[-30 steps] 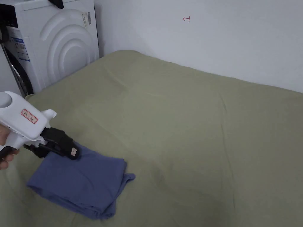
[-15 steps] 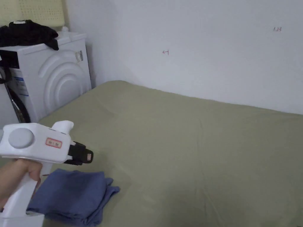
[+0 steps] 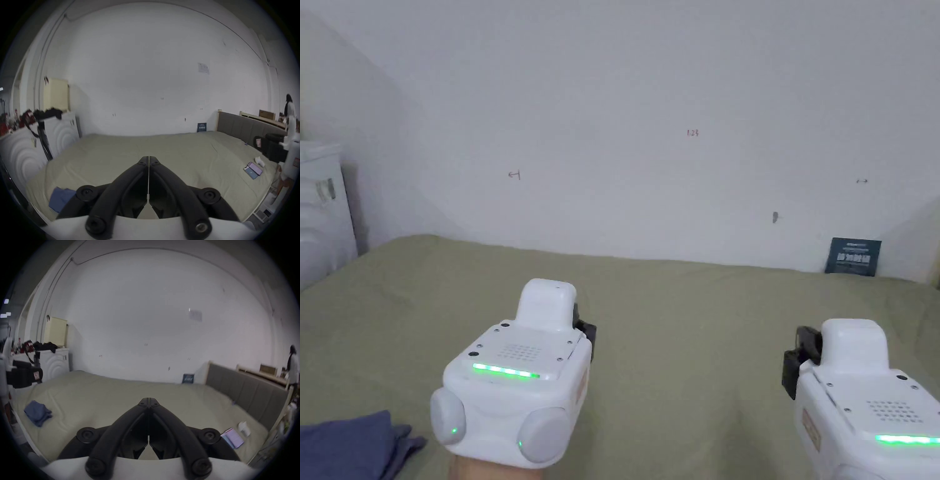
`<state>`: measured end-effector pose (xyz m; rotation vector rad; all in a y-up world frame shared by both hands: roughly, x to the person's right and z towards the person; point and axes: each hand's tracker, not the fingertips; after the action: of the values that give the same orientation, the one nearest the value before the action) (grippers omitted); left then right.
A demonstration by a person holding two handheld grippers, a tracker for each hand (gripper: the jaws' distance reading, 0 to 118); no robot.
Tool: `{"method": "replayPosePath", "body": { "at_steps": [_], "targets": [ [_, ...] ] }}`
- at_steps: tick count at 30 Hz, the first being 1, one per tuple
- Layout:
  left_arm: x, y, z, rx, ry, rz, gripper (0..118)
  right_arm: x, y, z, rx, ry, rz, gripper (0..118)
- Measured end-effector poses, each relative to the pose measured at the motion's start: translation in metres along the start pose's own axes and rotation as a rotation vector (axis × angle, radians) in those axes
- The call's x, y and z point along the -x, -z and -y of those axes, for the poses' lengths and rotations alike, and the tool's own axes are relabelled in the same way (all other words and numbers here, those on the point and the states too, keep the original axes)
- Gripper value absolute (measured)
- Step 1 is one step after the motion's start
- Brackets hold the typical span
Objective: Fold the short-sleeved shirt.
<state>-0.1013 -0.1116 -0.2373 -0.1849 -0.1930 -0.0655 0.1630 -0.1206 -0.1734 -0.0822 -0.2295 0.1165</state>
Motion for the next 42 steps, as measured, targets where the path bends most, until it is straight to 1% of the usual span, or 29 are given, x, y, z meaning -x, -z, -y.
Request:
{"method": "replayPosePath", "body": {
  "at_steps": [1, 3, 6, 13, 19, 20, 21, 22, 23, 24, 25, 27, 31, 34, 36, 37, 39, 41, 42],
  "targets": [
    [-0.003, -0.003, -0.001, -0.005, 0.005, 0.001, 0, 0.0, -0.004, -0.002, -0.015, -0.016, 0.004, 2],
    [-0.006, -0.011, -0.004, -0.035, 0.023, -0.02, 0, -0.001, -0.012, -0.004, -0.044, -0.023, 0.017, 2],
    [-0.006, -0.019, -0.012, -0.055, 0.007, -0.014, 0, -0.003, -0.019, -0.005, -0.064, -0.033, 0.01, 2],
    [-0.008, -0.023, -0.02, -0.073, 0.02, -0.023, 0, -0.012, -0.026, -0.012, -0.076, 0.004, -0.021, 2],
    [-0.01, -0.021, -0.021, -0.073, 0.003, -0.018, 0, -0.011, -0.025, -0.015, -0.081, 0.01, -0.025, 4],
    [-0.009, -0.02, -0.021, -0.074, 0.013, -0.033, 4, -0.012, -0.024, -0.017, -0.076, 0.013, -0.027, 10],
    [-0.01, -0.019, -0.02, -0.075, 0.014, -0.043, 16, -0.014, -0.023, -0.018, -0.061, 0.021, -0.037, 31],
    [-0.01, -0.017, -0.021, -0.072, 0.016, -0.047, 46, -0.015, -0.02, -0.019, -0.053, 0.029, -0.042, 64],
    [-0.01, -0.013, -0.022, -0.056, 0.015, -0.047, 102, -0.015, -0.017, -0.018, -0.041, 0.033, -0.041, 107],
    [-0.007, -0.016, -0.021, -0.022, 0.006, -0.032, 118, -0.015, -0.015, -0.017, -0.042, 0.038, -0.036, 118],
    [-0.005, -0.02, -0.022, -0.072, 0.0, -0.034, 117, -0.016, -0.018, -0.017, -0.071, 0.026, -0.022, 118],
    [-0.006, -0.021, -0.027, -0.053, 0.022, -0.057, 118, -0.014, -0.015, -0.019, -0.055, 0.026, -0.023, 118],
    [-0.005, -0.02, -0.022, -0.061, 0.019, -0.077, 118, -0.013, -0.014, -0.022, -0.023, 0.032, -0.032, 118],
    [-0.004, -0.02, -0.026, -0.071, 0.008, -0.078, 118, -0.015, -0.016, -0.023, -0.028, 0.031, -0.065, 118],
    [-0.005, -0.021, -0.028, -0.067, 0.024, -0.074, 118, -0.011, -0.017, -0.025, -0.033, 0.032, -0.072, 118],
    [-0.005, -0.021, -0.03, -0.054, 0.023, -0.057, 118, -0.013, -0.018, -0.024, -0.033, 0.029, -0.067, 118],
    [-0.003, -0.022, -0.032, -0.045, -0.016, 0.022, 118, -0.013, -0.017, -0.025, -0.033, 0.03, -0.058, 118],
    [-0.001, -0.03, -0.033, -0.05, -0.041, 0.047, 118, -0.014, -0.016, -0.028, 0.021, 0.046, -0.077, 118],
    [0.0, -0.03, -0.034, -0.045, -0.038, 0.039, 118, -0.011, -0.015, -0.03, 0.056, 0.039, -0.042, 118]
  ]
}}
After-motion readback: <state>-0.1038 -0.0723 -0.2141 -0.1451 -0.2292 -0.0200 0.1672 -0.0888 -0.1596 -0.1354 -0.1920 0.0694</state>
